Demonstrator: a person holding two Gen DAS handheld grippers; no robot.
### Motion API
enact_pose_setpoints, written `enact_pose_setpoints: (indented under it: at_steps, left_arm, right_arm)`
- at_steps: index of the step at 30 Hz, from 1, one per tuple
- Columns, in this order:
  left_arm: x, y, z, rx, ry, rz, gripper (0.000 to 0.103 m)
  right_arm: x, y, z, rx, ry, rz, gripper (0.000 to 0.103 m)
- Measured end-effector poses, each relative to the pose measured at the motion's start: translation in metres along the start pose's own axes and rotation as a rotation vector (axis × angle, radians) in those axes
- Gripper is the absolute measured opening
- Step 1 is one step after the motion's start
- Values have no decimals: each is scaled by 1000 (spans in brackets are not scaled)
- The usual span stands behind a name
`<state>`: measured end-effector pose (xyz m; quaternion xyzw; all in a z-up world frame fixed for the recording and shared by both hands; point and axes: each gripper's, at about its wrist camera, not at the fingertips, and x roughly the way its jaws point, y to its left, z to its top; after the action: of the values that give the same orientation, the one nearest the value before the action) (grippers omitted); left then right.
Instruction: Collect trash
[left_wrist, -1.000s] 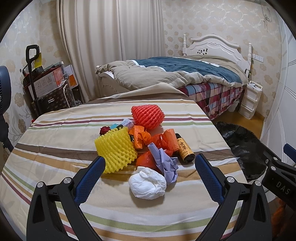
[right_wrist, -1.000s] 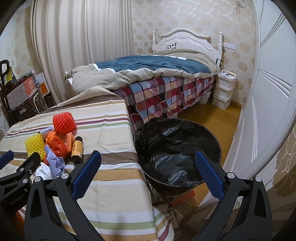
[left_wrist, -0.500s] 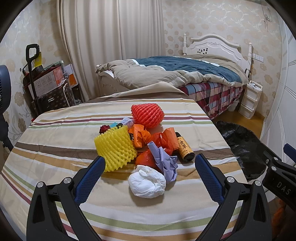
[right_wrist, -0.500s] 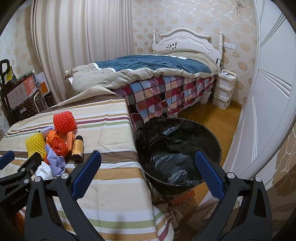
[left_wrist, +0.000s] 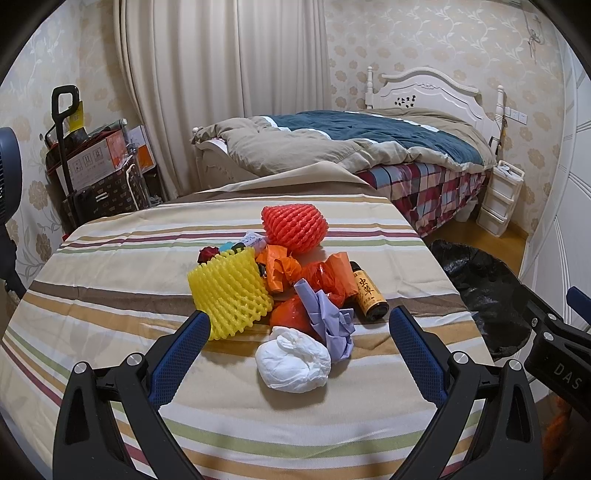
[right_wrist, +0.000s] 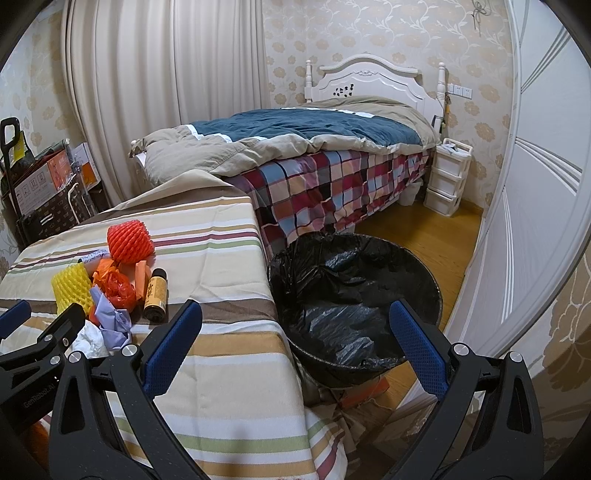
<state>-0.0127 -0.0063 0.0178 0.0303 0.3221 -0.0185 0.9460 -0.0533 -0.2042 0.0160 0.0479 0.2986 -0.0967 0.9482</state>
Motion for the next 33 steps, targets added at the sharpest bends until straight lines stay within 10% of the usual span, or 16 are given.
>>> enact_pose_setpoints:
  at_steps: [33]
  left_arm:
    - [7, 6, -17, -5, 28, 4, 88]
  right_arm:
    - [3, 7, -21, -12, 27, 12, 99]
